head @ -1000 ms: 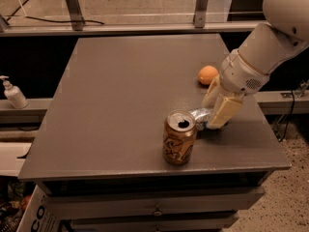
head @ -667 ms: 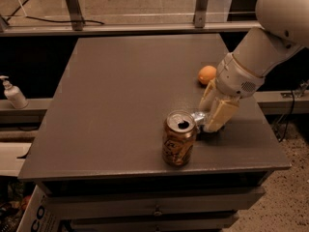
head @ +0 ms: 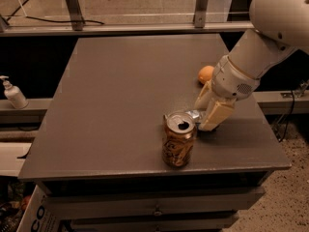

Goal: Move redbull can near orange can

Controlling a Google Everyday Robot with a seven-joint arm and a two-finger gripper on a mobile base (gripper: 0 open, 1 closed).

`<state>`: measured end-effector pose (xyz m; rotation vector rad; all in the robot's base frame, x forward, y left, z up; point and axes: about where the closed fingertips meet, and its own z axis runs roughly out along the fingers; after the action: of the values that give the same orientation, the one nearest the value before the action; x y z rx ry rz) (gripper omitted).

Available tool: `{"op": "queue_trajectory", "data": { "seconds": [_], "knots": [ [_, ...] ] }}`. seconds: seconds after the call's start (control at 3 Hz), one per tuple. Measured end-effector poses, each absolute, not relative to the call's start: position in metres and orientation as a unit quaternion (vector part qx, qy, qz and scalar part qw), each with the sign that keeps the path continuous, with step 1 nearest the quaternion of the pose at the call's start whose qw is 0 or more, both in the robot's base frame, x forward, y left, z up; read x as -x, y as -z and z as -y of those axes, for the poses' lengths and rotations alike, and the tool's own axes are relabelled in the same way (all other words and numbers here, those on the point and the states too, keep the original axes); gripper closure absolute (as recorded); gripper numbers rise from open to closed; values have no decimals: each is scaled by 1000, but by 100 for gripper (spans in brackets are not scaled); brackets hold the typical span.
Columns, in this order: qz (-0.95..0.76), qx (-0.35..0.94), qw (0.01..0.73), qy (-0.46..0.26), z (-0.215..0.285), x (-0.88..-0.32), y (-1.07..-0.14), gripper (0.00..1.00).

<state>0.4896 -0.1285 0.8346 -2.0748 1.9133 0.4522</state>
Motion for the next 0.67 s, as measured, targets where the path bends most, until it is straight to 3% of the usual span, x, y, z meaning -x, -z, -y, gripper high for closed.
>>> {"op": "queue_trajectory", "data": {
  "seconds": [0.33, 0.67],
  "knots": [
    [-663, 718, 139, -157, 128, -490, -833, 12],
    [-664, 718, 138, -155, 129, -490, -833, 0]
  ]
}}
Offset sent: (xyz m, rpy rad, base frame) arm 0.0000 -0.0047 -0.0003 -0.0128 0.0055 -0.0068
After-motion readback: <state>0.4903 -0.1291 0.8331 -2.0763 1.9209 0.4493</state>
